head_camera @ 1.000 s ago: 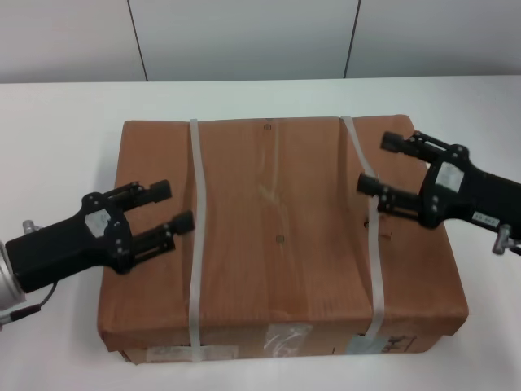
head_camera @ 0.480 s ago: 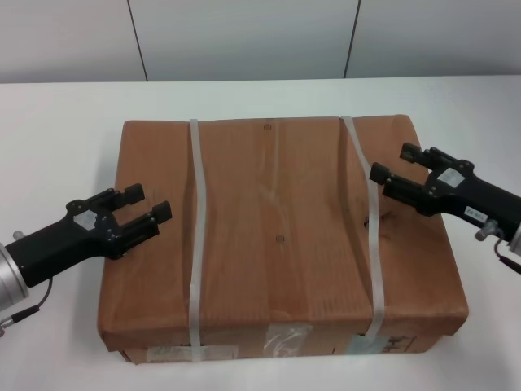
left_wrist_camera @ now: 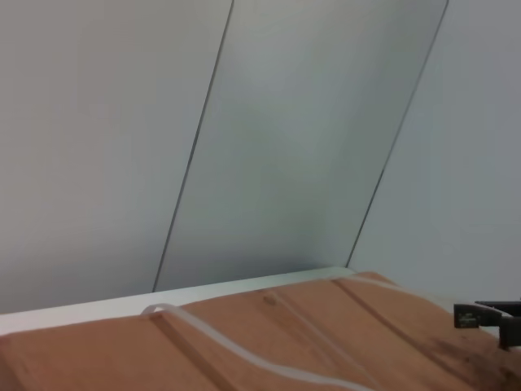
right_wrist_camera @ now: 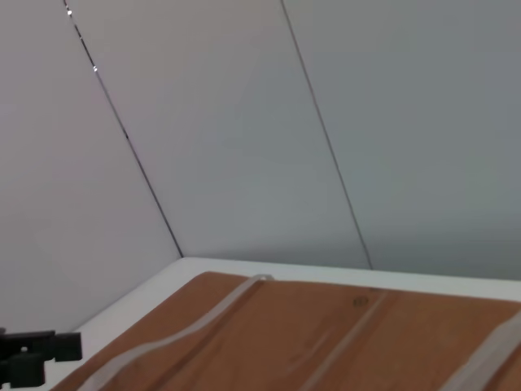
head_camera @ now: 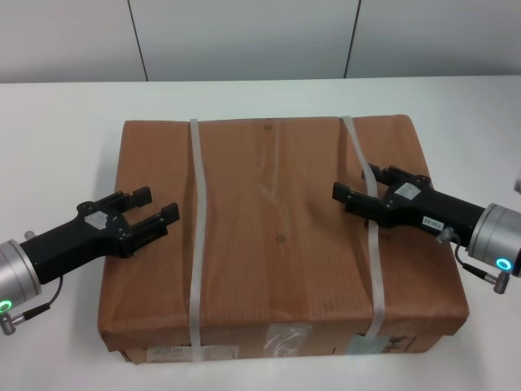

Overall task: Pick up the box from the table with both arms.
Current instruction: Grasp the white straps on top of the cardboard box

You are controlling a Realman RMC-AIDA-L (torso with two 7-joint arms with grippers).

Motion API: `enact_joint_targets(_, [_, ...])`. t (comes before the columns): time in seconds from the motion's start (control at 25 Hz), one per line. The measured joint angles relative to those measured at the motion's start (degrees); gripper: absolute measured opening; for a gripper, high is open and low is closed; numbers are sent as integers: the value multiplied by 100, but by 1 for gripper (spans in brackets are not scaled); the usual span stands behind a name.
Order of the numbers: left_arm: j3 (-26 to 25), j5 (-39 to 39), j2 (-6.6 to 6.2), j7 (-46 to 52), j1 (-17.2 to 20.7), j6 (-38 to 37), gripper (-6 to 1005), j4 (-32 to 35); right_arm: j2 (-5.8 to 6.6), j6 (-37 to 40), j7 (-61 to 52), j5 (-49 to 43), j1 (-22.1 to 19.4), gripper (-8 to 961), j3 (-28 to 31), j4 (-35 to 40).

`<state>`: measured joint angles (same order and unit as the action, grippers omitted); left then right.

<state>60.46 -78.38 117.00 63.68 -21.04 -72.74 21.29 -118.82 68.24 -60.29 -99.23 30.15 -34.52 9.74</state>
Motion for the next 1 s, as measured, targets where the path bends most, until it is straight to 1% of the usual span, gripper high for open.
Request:
enact_joint_targets(0.24, [12, -42, 7, 36, -146, 105, 630, -179, -15, -145, -8, -1, 58, 822, -39, -135])
enact_joint_targets(0.56, [509, -44, 7, 314, -396, 111, 628, -279, -27, -271, -9, -6, 108, 820, -144, -228])
enact_joint_targets(0.76, [639, -69, 6, 517, -497, 119, 626, -282, -28, -288, 7, -9, 263, 819, -246, -339])
enact_joint_targets(1.0, [942, -62, 11, 764, -613, 489, 625, -292, -27, -320, 31, -9, 331, 817, -295, -350])
